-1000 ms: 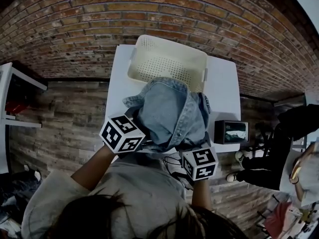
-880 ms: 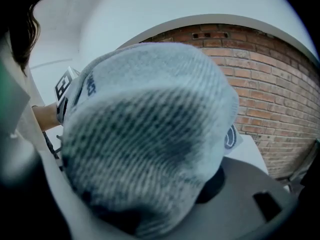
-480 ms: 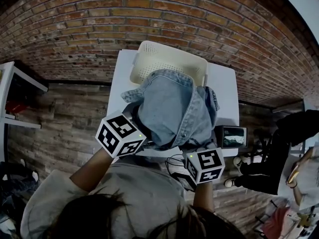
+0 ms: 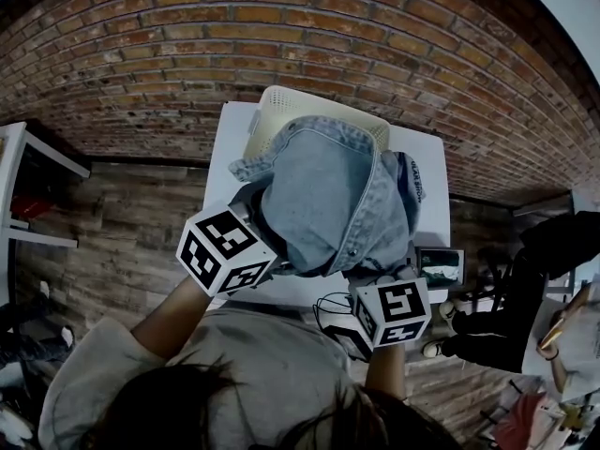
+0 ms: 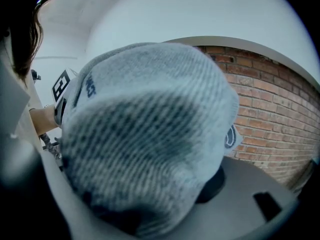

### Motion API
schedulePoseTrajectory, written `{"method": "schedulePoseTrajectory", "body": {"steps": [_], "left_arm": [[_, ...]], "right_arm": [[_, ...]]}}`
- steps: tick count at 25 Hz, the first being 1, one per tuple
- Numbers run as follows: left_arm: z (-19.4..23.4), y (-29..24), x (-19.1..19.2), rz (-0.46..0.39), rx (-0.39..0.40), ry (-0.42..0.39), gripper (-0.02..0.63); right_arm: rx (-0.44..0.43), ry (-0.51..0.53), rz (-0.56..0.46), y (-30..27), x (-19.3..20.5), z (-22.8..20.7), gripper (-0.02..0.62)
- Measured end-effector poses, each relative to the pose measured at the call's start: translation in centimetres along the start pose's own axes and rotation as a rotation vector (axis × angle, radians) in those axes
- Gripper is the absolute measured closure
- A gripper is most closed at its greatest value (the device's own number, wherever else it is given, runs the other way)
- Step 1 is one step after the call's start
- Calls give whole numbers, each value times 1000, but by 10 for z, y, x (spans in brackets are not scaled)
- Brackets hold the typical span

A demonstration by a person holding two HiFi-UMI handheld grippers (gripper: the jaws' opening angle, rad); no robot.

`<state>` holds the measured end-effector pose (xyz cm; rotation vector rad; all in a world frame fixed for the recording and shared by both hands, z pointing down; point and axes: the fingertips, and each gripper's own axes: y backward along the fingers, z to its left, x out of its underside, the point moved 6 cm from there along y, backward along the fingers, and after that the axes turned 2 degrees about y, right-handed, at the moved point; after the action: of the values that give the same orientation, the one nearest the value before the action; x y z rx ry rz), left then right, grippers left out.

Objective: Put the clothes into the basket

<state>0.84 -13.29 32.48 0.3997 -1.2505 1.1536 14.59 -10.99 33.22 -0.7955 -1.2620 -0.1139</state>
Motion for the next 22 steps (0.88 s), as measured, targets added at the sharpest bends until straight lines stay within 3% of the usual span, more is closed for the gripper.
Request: {"method": "schedulePoseTrajectory", "body": {"steps": [22], "left_arm": [[77,-49,-59,-22,-39,-73,104]], "right_arm": [[28,17,-86,-76,-42,-71,284]]}}
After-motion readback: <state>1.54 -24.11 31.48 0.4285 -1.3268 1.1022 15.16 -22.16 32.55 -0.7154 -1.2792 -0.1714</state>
